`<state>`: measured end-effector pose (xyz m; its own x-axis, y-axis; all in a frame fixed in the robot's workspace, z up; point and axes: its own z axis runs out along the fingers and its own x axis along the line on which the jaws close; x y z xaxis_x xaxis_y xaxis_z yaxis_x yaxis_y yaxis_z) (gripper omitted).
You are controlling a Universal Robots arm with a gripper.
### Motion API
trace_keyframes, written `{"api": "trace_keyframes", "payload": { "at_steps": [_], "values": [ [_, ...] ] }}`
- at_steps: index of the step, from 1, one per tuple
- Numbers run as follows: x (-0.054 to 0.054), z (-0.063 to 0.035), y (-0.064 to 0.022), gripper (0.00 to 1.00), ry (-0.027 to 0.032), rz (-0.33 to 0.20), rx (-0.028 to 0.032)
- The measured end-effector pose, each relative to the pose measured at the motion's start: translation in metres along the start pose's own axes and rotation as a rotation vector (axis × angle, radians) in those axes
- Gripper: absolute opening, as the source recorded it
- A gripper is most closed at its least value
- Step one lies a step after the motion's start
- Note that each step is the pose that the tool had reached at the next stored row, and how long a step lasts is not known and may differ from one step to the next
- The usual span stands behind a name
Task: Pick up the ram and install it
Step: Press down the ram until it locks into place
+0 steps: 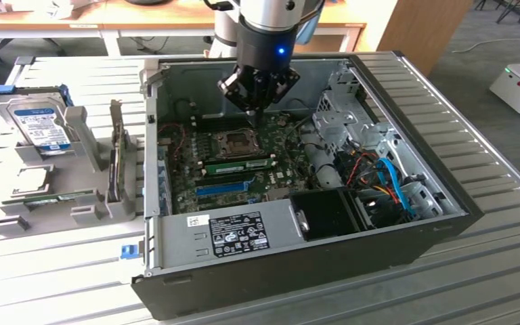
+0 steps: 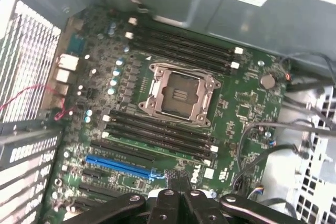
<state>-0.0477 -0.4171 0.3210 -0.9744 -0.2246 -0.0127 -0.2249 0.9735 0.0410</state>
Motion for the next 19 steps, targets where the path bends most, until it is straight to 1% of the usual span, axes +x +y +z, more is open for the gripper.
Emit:
{"api": "trace_keyframes", "payload": {
  "at_steps": [7,12,15,19],
  "values": [
    [0.0000,0.0011,-0.0001,0.11,-0.0051,0.125,0.0016],
    [0.0001,0.0017,-0.0001,0.11,-0.0081,0.198,0.0025],
    [0.0000,0.0018,-0.0001,0.11,-0.0093,0.227,0.0029],
    [0.0000,0.0019,-0.0001,0.11,-0.0094,0.230,0.0029]
  ]
}}
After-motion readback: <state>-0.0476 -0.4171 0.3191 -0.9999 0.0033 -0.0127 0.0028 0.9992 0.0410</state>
